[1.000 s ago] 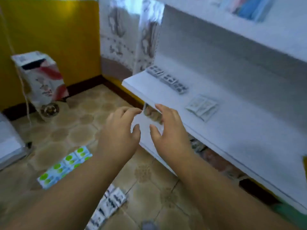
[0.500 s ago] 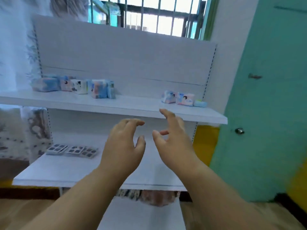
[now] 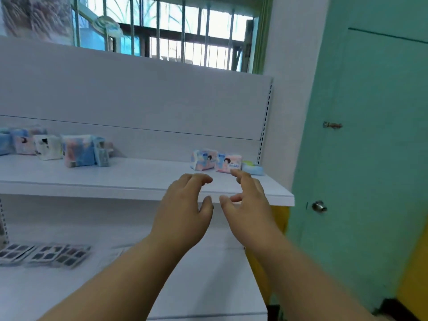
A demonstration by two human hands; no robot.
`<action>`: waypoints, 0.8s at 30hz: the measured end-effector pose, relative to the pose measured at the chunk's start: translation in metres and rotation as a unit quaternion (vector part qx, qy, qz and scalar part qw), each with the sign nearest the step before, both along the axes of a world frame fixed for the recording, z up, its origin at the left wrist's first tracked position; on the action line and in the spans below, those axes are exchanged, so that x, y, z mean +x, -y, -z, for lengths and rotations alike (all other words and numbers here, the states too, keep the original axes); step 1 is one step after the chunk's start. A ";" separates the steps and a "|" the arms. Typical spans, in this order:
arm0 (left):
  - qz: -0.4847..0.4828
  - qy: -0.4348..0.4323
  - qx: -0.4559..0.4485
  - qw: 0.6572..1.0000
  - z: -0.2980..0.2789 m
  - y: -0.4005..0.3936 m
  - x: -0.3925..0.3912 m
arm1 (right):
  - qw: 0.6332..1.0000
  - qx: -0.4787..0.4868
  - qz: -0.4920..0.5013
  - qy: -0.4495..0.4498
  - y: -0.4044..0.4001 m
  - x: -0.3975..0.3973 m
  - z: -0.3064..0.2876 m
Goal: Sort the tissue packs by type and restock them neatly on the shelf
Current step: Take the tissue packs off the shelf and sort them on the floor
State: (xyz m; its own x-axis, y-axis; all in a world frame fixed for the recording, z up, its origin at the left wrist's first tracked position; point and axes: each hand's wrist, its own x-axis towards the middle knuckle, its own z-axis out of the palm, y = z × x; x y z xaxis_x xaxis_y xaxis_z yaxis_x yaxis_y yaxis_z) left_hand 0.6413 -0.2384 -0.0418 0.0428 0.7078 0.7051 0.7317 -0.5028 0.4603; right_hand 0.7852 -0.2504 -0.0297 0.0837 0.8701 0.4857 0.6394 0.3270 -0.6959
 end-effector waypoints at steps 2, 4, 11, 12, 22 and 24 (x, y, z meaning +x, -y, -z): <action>-0.001 -0.004 0.005 1.000 -0.006 -0.033 0.000 | 1.000 0.005 0.000 0.008 -0.030 -0.002 0.000; 0.003 -0.010 -0.001 1.000 -0.012 -0.067 -0.001 | 1.000 0.009 0.012 0.013 -0.060 -0.004 0.000; 0.031 -0.049 -0.043 0.997 -0.045 -0.175 0.013 | 0.998 0.008 0.042 0.051 -0.160 0.013 -0.028; 0.030 -0.051 -0.052 0.997 -0.047 -0.189 0.018 | 0.998 0.008 0.044 0.049 -0.173 0.018 -0.029; -0.127 -0.181 -0.096 0.970 -0.057 -0.334 0.058 | 0.959 -0.018 0.055 0.279 -0.325 0.066 -0.038; -0.154 -0.229 -0.130 0.952 -0.057 -0.363 0.065 | 0.932 -0.041 0.058 0.356 -0.355 0.069 -0.038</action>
State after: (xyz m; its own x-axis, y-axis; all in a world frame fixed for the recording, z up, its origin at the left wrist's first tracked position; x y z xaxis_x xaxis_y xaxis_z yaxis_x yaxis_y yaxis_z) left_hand 0.7061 0.1245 0.0147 0.0658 0.8841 0.4626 0.9799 -0.1449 0.1374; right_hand 0.8546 0.1044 0.0081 -0.1388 0.9116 0.3870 0.9761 0.1918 -0.1017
